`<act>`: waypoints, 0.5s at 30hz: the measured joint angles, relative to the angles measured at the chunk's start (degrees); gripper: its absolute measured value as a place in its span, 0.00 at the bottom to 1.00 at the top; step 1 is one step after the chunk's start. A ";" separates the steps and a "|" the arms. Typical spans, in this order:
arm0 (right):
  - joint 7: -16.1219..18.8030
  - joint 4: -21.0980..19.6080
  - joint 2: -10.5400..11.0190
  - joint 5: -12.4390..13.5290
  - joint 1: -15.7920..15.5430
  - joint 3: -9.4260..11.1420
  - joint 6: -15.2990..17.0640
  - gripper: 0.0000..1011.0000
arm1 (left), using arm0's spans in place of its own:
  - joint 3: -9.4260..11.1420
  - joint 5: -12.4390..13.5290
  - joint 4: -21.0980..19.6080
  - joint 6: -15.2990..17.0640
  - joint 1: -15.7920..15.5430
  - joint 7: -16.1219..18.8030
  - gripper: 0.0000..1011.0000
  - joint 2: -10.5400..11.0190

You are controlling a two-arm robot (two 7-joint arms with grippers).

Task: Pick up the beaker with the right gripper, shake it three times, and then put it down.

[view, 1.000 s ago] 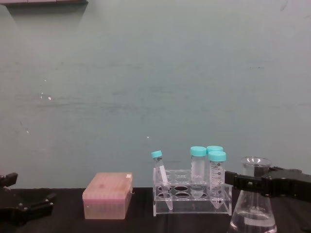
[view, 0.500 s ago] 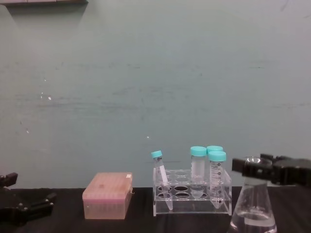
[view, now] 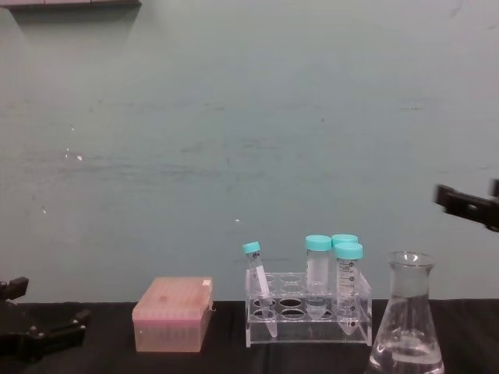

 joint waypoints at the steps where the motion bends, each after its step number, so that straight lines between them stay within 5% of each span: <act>1: -1.69 0.25 -0.24 -1.01 -0.08 0.24 0.05 0.99 | 0.00 0.00 0.00 0.00 0.00 0.00 0.99 0.00; 7: -7.51 2.31 -0.97 -4.98 -0.96 1.33 2.15 0.99 | 0.00 0.00 0.00 0.00 0.00 0.00 0.99 0.00; 15: -7.43 3.14 -1.34 -5.61 -2.44 1.88 4.88 0.99 | 0.00 0.00 0.00 0.00 0.00 0.00 0.99 0.00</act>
